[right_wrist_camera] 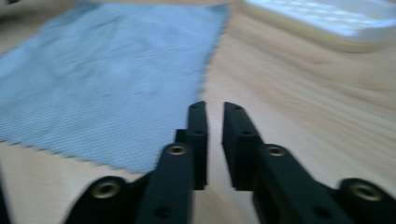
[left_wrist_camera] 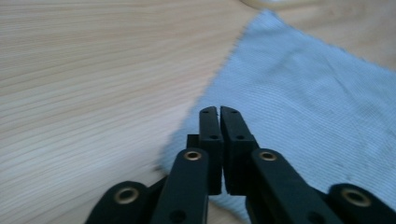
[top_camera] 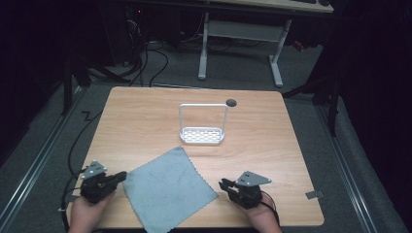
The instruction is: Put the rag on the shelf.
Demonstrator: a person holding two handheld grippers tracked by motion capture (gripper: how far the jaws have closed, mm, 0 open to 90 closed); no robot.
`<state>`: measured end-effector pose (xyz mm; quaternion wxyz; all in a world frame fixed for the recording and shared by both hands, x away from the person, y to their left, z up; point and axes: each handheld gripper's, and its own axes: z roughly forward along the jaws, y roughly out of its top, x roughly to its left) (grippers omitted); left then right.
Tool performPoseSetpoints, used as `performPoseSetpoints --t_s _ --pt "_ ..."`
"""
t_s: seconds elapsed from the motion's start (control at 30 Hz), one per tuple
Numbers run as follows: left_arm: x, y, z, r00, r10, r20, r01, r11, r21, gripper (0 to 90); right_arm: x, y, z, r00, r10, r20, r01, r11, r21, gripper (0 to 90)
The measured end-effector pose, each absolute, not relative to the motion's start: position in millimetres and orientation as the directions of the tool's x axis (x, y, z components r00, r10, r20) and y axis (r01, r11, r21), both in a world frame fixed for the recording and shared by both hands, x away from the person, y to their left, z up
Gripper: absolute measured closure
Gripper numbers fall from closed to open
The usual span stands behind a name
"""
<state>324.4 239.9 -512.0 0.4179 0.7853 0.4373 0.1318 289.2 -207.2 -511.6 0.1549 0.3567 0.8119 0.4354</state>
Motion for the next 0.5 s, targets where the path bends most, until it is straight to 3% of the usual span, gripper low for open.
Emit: performPoseSetpoints --t_s 0.07,0.27,0.4,0.5 --pt "324.6 225.3 -515.4 0.622 0.772 -0.131 0.571 -0.333 0.751 90.0 285.6 -191.3 -513.6 -0.743 0.667 0.062 0.437 0.413 0.799 89.8" --pt "324.2 208.0 -526.3 0.675 0.732 -0.09 0.567 -0.437 0.698 90.0 281.1 -159.5 -526.8 -0.797 0.604 -0.005 0.415 0.554 0.722 90.0" --pt "320.4 207.0 -526.5 0.688 0.719 -0.096 0.561 -0.444 0.698 90.0 289.3 -166.9 -528.4 -0.768 0.641 -0.011 0.44 0.54 0.717 90.0" --pt "307.6 195.0 -526.2 0.743 0.657 -0.125 0.54 -0.479 0.693 90.0 300.2 -181.0 -528.6 -0.723 0.69 0.01 0.485 0.497 0.72 90.0"
